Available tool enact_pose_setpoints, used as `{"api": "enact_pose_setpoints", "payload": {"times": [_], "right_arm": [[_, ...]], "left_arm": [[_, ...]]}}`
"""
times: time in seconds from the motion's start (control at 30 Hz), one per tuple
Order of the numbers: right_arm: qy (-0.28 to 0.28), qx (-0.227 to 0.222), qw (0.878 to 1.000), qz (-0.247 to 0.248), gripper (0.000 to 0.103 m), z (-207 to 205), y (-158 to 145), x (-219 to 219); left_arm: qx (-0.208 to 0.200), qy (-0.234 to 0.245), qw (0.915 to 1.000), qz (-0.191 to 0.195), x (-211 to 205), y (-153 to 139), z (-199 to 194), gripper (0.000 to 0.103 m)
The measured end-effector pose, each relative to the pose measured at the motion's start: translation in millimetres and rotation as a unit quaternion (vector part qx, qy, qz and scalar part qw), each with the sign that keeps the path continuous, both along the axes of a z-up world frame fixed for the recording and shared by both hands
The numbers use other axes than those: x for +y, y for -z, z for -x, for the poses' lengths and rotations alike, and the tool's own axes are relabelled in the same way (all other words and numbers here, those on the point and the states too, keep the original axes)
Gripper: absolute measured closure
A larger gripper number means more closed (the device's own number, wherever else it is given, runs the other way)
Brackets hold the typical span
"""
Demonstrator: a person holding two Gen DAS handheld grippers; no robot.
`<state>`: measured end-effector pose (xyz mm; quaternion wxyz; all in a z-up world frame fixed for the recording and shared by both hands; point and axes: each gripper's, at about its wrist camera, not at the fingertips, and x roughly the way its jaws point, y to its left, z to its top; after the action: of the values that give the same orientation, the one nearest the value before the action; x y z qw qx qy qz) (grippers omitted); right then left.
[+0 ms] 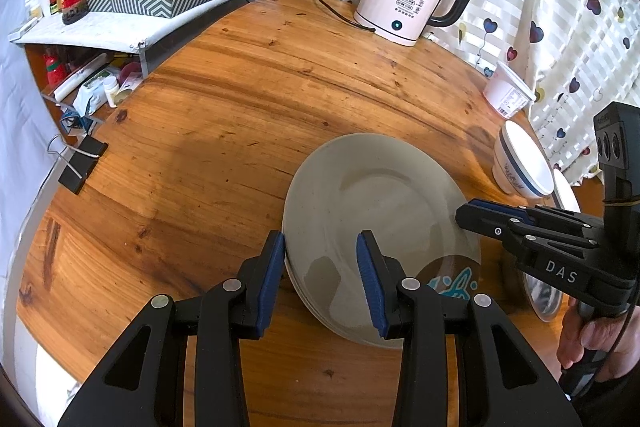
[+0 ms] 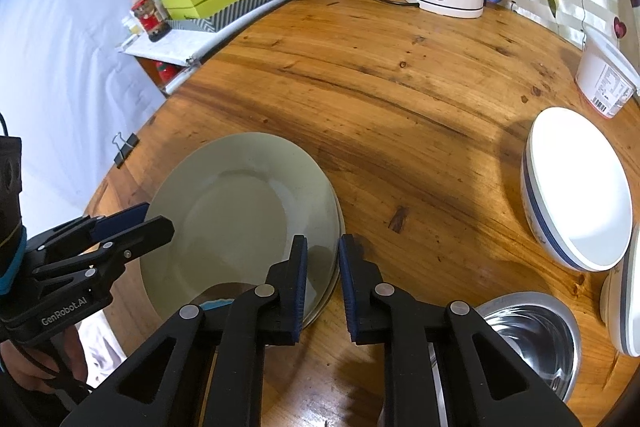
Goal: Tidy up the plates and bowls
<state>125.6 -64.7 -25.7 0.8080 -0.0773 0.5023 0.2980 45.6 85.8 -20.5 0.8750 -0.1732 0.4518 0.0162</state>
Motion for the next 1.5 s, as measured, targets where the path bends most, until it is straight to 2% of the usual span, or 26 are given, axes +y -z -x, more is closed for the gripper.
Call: {"api": "enact_pose_setpoints", "payload": {"times": [0.27,0.33,0.4,0.5,0.7,0.9,1.5], "right_arm": [[0.011,0.003,1.0,-0.023,0.086,-0.1,-5.8,-11.3],[0.017,0.0,0.999,-0.032,0.081,4.1,-11.2,-17.2],[0.021,-0.008,0.999,-0.039,0.069,9.8,-16.5,-22.1],[0.028,-0.021,0.998,-0.053,0.06,23.4,-25.7,-31.7],[0.049,-0.038,0.994,-0.086,0.06,50.0,-38.9,-54.3],[0.064,-0.043,0.99,-0.115,0.056,75.6,-49.2,-81.7],[0.138,-0.055,0.984,-0.098,0.056,103.4,-50.0,-140.9]], "left_arm": [[-0.009,-0.003,0.9999,-0.007,0.1,-3.9,2.8,0.064],[-0.015,-0.003,0.9998,-0.011,0.8,-7.0,4.6,0.064],[-0.022,0.0,0.9997,-0.013,0.1,-10.7,7.5,0.064],[-0.033,0.007,0.9992,-0.021,-3.5,-17.4,11.9,0.064],[-0.063,0.026,0.9971,-0.034,-14.9,-32.7,24.7,0.064],[-0.068,0.041,0.9961,-0.036,-24.8,-37.5,31.5,0.064],[-0.067,0.089,0.9933,-0.028,-54.8,-40.4,31.0,0.064]]}}
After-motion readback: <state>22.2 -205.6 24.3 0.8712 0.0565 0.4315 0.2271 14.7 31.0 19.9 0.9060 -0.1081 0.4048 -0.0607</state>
